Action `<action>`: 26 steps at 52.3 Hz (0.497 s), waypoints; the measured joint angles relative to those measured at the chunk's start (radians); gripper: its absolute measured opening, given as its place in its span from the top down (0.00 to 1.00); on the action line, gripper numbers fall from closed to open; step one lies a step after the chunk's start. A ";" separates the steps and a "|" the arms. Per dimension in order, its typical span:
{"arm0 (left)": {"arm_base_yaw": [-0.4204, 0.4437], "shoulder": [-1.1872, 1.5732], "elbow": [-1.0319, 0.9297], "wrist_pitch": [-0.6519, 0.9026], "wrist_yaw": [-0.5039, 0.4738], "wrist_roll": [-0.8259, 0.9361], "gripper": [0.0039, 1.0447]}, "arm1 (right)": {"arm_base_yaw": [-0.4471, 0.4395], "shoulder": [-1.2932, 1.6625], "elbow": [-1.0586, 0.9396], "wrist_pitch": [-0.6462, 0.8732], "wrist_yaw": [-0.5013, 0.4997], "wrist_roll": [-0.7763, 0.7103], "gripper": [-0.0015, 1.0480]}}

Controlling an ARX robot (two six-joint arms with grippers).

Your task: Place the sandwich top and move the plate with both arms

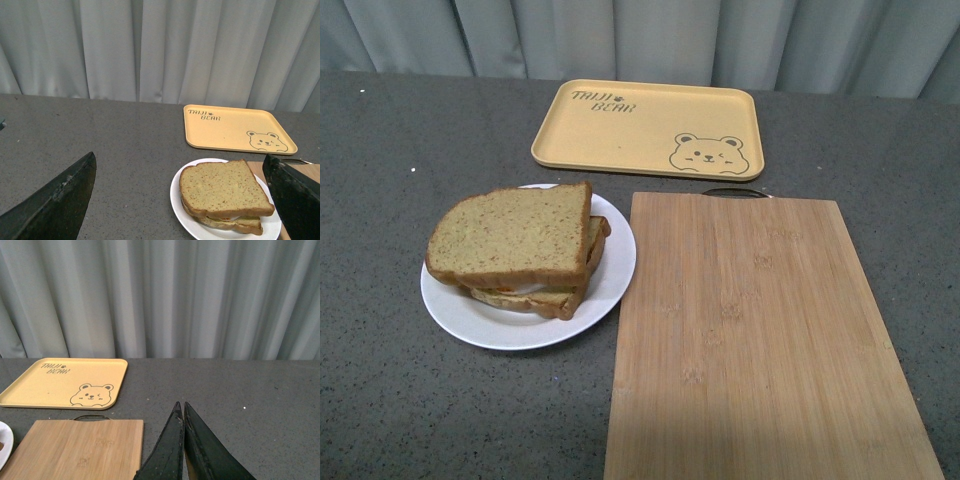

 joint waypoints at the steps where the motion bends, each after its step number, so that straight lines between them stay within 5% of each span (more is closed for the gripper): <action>1: 0.000 0.000 0.000 0.000 0.000 0.000 0.06 | 0.000 -0.012 0.000 -0.011 0.000 0.000 0.99; 26: 0.000 0.000 0.000 0.000 0.000 0.000 0.06 | 0.000 -0.212 0.000 -0.202 -0.001 0.000 0.99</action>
